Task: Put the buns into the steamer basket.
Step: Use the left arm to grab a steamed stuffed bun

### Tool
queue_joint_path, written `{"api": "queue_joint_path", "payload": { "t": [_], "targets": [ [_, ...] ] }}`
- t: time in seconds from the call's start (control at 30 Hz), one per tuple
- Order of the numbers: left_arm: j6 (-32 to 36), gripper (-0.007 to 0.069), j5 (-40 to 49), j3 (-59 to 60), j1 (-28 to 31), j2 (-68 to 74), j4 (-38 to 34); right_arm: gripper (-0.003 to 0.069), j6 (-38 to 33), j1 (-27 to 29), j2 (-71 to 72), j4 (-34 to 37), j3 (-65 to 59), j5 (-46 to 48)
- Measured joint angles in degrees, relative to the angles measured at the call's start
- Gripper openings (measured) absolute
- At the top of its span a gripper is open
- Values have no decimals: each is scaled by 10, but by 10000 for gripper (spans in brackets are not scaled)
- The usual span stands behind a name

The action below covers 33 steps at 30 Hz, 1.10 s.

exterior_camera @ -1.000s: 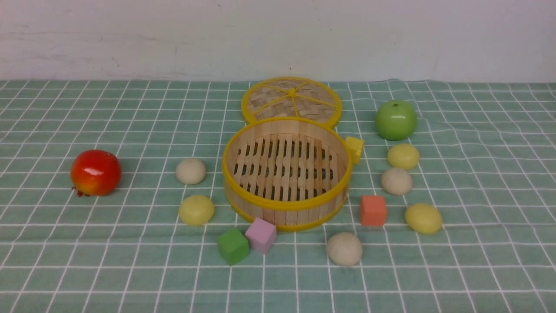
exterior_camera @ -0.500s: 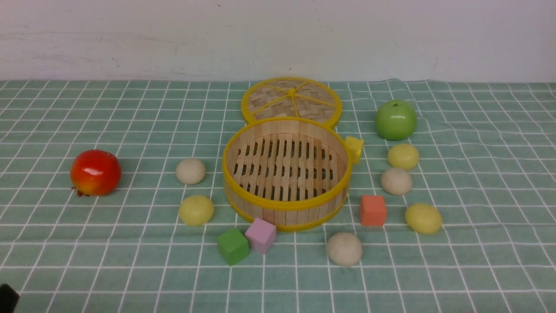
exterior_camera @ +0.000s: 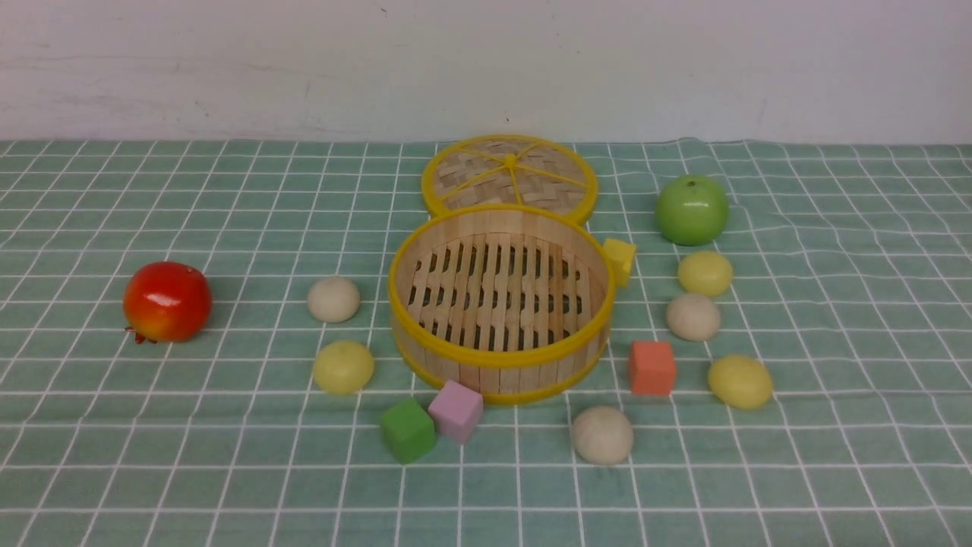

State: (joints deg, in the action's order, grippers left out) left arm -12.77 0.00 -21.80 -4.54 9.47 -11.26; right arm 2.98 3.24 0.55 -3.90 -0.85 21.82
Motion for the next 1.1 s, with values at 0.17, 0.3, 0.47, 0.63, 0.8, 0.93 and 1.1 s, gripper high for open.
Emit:
{"api": "queue_joint_path", "payload": {
  "t": [0.17, 0.3, 0.47, 0.63, 0.8, 0.93, 1.1],
  "targets": [
    [0, 238, 111, -66, 0, 87, 4, 240, 0, 0, 0, 0, 0, 0],
    [0, 238, 179, -68, 0, 150, 35, 240, 0, 0, 0, 0, 0, 0],
    [-10, 238, 208, -68, 0, 222, 61, 240, 0, 0, 0, 0, 0, 0],
    [-26, 238, 221, -68, 0, 292, 31, 240, 0, 0, 0, 0, 0, 0],
    [-28, 238, 266, -96, 0, 367, 19, 240, 0, 0, 0, 0, 0, 0],
    [-28, 238, 313, -151, -1, 432, 18, 240, 0, 0, 0, 0, 0, 0],
    [-24, 238, 370, -226, -31, 517, 18, 240, 0, 0, 0, 0, 0, 0]
  ]
}}
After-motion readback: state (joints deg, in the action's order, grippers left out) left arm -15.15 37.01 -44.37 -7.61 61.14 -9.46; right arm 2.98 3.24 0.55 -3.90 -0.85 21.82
